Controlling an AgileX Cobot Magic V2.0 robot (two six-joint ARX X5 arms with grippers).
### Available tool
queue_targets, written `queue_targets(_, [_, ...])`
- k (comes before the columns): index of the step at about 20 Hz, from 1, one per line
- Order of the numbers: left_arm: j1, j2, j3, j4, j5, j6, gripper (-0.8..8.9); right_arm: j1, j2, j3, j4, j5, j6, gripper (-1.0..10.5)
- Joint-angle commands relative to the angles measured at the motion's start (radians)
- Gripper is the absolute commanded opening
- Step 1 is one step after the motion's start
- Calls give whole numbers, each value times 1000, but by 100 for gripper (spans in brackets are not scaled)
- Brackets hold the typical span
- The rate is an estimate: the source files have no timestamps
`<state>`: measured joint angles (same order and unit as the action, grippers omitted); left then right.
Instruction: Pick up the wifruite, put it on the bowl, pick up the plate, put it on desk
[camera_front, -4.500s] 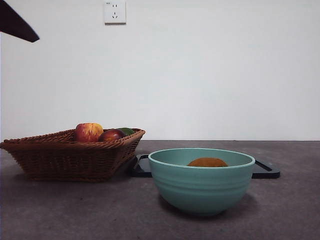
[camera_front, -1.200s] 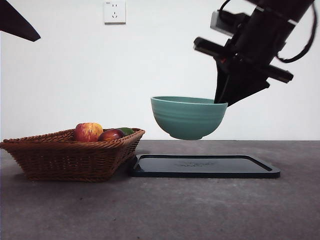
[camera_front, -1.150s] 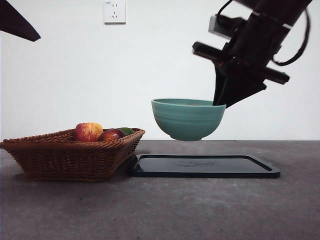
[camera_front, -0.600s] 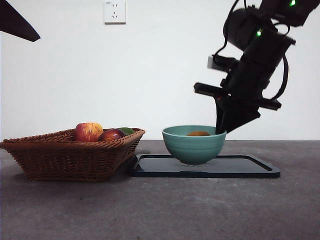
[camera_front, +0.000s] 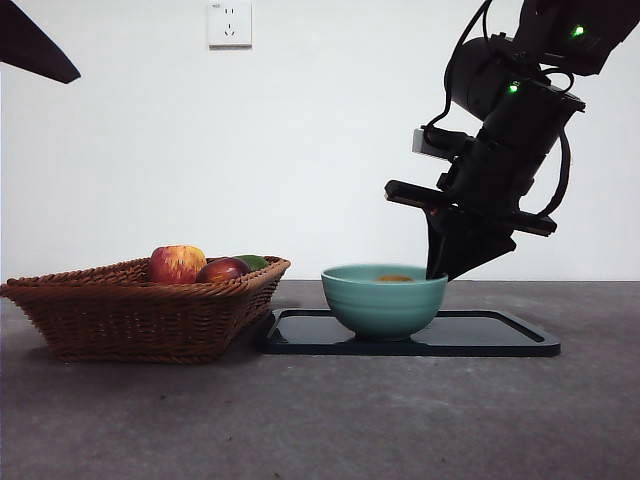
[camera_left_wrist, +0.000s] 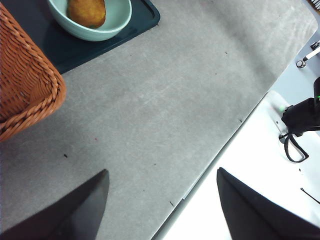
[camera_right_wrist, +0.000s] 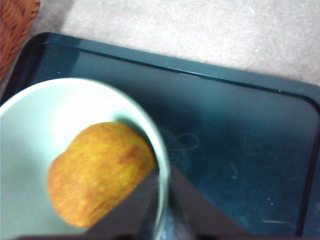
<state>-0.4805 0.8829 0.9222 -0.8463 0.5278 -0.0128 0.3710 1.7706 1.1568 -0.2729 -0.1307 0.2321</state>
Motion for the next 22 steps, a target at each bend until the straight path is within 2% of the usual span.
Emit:
queue_targets(1, [-5,5,10,3,5,13,344,6,19,23,10,-1,-3,190])
queue_targets(6, [-5,5,10,3,5,13,344,5,-23,23,3,11,3,198])
queue_targets(11, [-5,5,10,4,5,13,344,5,-180,23,-47,27,2,200])
queue_targets(15, [-5,5,10,4,5,13,344,18,-349,23,-186,22,-14,200])
queue_targets(22, [-5,5,10,9,5,13,344,68,-669,21,-461,-2,-90,200])
